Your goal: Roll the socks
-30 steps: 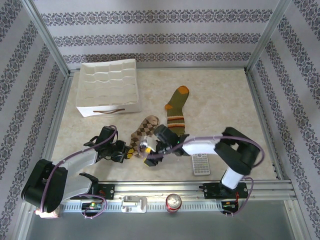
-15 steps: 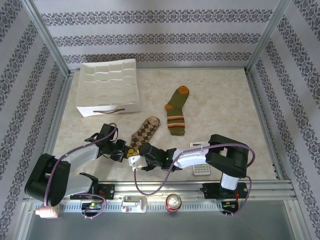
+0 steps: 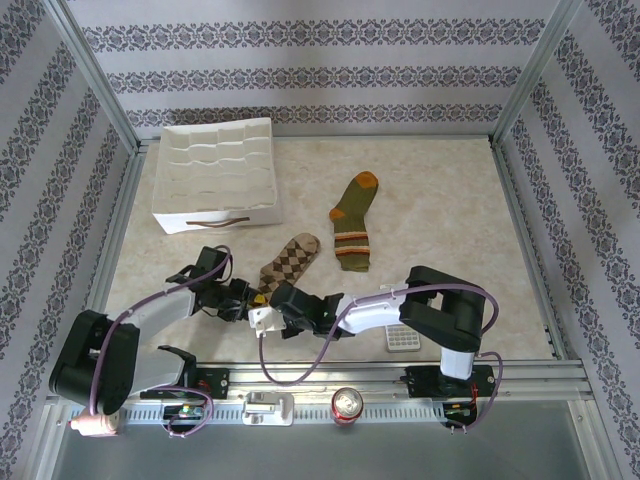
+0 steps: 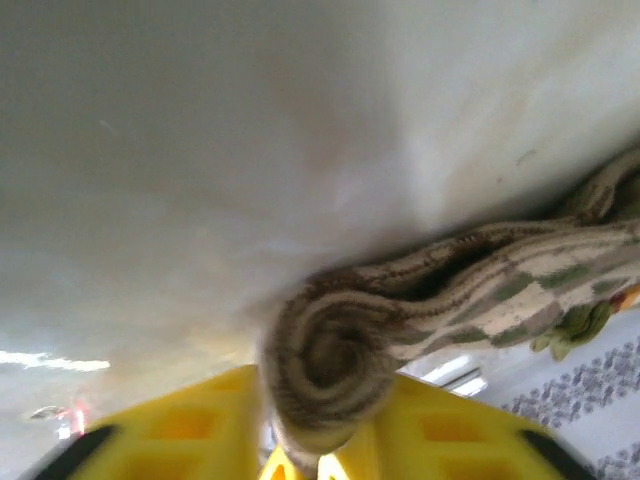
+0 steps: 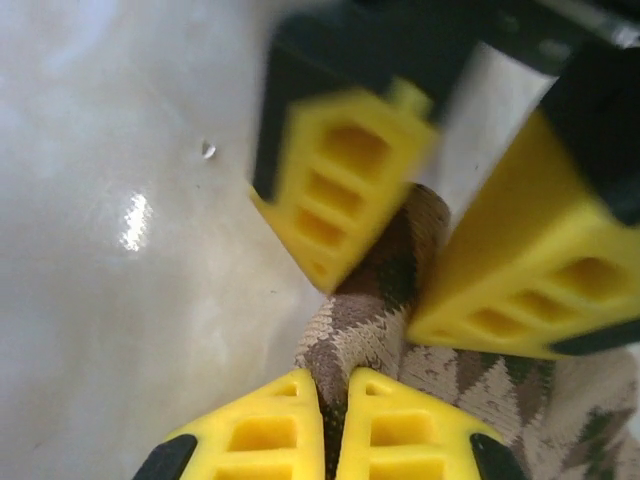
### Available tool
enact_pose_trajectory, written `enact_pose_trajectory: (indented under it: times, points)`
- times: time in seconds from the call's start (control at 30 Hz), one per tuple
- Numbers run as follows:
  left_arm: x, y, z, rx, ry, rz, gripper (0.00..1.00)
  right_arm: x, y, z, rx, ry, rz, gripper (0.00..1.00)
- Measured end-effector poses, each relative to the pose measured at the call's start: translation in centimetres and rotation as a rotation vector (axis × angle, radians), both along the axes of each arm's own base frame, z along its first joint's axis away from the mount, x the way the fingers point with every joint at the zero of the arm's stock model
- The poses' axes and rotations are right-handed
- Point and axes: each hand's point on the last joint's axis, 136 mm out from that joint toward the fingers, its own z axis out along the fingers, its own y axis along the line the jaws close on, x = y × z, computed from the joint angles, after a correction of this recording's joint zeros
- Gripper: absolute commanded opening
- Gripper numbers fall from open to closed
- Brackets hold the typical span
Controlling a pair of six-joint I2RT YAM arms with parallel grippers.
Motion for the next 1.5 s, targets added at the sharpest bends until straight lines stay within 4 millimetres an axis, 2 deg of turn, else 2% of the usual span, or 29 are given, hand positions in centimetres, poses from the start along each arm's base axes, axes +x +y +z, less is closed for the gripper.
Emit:
enact_pose_trajectory:
  times: [0.13,0.4,0.6,0.73,0.93,1.1,1.27,1.4,1.5]
  points:
    - [0.1,1.3,1.1,0.021,-0.032,0.04,0.56,0.3,-0.3,0.1,0.055,0.174,-0.033,0.0]
    - [0.7,1.9,3.3,0.002,-0.147,0.085,0.56,0.9,-1.2,0.4,0.157,0.533,-0.118,0.0]
    - [1.1,1.5,2.8,-0.025,-0.177,0.089,0.55,1.4,-1.4,0.5,0.221,0.762,-0.171,0.0]
    - [1.9,0.5,2.7,-0.044,-0.202,0.068,0.55,1.9,-1.5,0.6,0.253,0.912,-0.202,0.0]
    - [2.2,-0.9,1.4,-0.049,-0.182,0.027,0.54,2.3,-1.8,0.6,0.284,1.103,-0.238,0.0]
    - [2.1,-1.3,0.5,-0.037,-0.152,0.01,0.5,2.7,-2.1,0.6,0.295,1.21,-0.264,0.0]
    - [2.5,-1.9,0.5,-0.033,-0.147,-0.009,0.44,2.9,-2.3,0.6,0.3,1.289,-0.282,0.0]
    - [2.1,-2.1,-0.3,-0.02,-0.117,-0.022,0.31,2.9,-2.5,0.6,0.302,1.333,-0.292,0.0]
    - [2.3,-2.3,-0.4,-0.008,-0.11,-0.027,0.14,2.9,-2.6,0.6,0.3,1.346,-0.295,0.0]
